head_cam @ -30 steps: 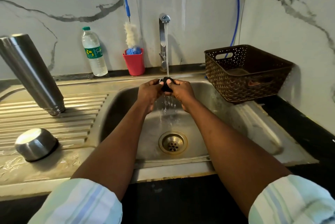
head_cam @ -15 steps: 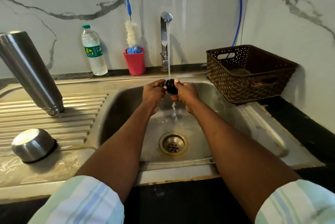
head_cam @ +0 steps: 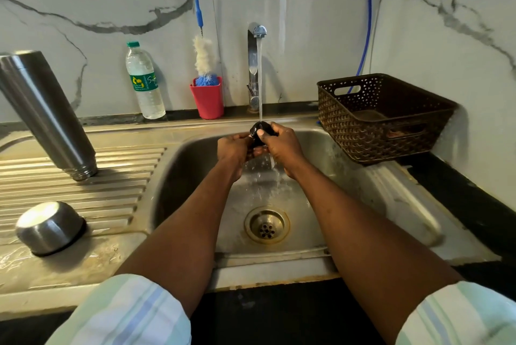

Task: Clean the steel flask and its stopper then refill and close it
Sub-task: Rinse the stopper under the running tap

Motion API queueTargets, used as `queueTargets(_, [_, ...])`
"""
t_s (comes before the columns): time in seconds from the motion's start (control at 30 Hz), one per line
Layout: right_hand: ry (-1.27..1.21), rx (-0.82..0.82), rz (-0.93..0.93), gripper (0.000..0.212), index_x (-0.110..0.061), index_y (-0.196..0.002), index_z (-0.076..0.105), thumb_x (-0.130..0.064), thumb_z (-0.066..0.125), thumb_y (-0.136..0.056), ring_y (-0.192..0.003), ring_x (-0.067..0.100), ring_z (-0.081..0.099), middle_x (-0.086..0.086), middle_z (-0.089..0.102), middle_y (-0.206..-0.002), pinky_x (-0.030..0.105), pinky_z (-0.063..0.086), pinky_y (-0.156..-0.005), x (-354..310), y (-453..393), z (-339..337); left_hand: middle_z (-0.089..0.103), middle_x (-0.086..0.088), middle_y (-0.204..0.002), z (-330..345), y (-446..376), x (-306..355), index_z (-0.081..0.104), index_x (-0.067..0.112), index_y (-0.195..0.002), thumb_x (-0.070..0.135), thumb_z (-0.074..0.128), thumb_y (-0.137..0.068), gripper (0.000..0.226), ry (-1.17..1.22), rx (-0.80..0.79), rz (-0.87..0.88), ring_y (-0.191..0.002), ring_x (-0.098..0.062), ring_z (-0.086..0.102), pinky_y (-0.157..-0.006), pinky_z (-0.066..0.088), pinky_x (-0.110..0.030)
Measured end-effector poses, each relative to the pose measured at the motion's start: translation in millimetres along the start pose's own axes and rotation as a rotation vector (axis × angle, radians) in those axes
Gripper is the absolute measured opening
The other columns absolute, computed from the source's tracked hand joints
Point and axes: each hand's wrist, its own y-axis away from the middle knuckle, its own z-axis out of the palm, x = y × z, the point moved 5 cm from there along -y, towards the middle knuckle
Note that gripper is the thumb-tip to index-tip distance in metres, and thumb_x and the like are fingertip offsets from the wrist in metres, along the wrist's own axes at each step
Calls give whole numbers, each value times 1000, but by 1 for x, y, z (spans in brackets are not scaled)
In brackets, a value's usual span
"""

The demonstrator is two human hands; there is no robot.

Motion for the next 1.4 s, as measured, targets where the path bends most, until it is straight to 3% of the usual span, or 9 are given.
queueTargets(0.13, [-10,-3,-42,54,-11,-141,49,-8,66,-90,-121,20,55,5,59,-134,33,46,-103,-2,1,-4,73,-17,-77,-2,0,0,67,-3,-102,5,61,-96,12,27,32,-28,-56,-20,71,-54,58,-26])
queueTargets(0.47, [-6,153,-2,25,-17,-109,69,-14,73,-84,-91,20,68,2,71,-100,41,59,-82,6,-5,-10,74,-14,-93,12,-3,0,71,3,-95,0,51,-97,20,56,-114,-46,-87,-21,70,-87,58,-33])
queueTargets(0.63, [-52,180,61,12,-25,-93,63,-21,72,-86,-90,21,67,5,70,-102,41,59,-77,13,-10,-11,68,-18,-104,12,1,1,58,1,-116,-7,59,-92,25,113,-180,11,-92,-25,68,-88,58,-35])
queueTargets(0.77, [-116,180,156,25,-9,-101,60,-28,71,-87,-83,20,63,11,69,-100,38,55,-71,18,-12,-13,69,-16,-98,10,0,2,60,5,-110,7,64,-95,16,22,-174,28,-84,-27,65,-84,56,-39])
queueTargets(0.83, [-165,165,205,30,-6,-101,58,-28,72,-87,-87,24,65,13,68,-100,39,57,-74,19,-12,-13,70,-15,-95,12,2,2,64,4,-105,15,60,-98,13,-14,-167,21,-78,-24,63,-77,56,-35])
queueTargets(1.0, [-249,82,262,28,-7,-114,54,-25,63,-95,-90,26,67,15,64,-108,29,58,-62,21,-9,-10,72,-16,-98,11,0,1,69,4,-102,14,64,-96,13,8,-144,50,-76,-20,68,-70,59,-27])
queueTargets(1.17, [-343,56,329,31,-4,-125,58,-23,54,-101,-76,20,67,12,64,-103,40,59,-83,27,-9,-6,73,-9,-92,5,-4,1,71,2,-101,-5,64,-90,15,-21,-99,91,-79,-15,68,-71,57,-22])
queueTargets(1.3, [-410,42,337,29,0,-123,60,-15,56,-98,-97,28,67,18,65,-116,37,60,-81,26,-8,-2,74,-9,-101,9,-5,2,72,5,-106,-7,57,-91,24,-123,-124,152,-93,-17,69,-83,56,-24])
queueTargets(1.4, [-405,10,336,21,-1,-112,65,-1,58,-93,-97,28,68,18,67,-112,34,60,-79,24,-6,-1,73,-3,-98,14,-2,4,71,9,-111,-4,56,-93,27,-216,-168,205,-87,-9,68,-73,54,-15])
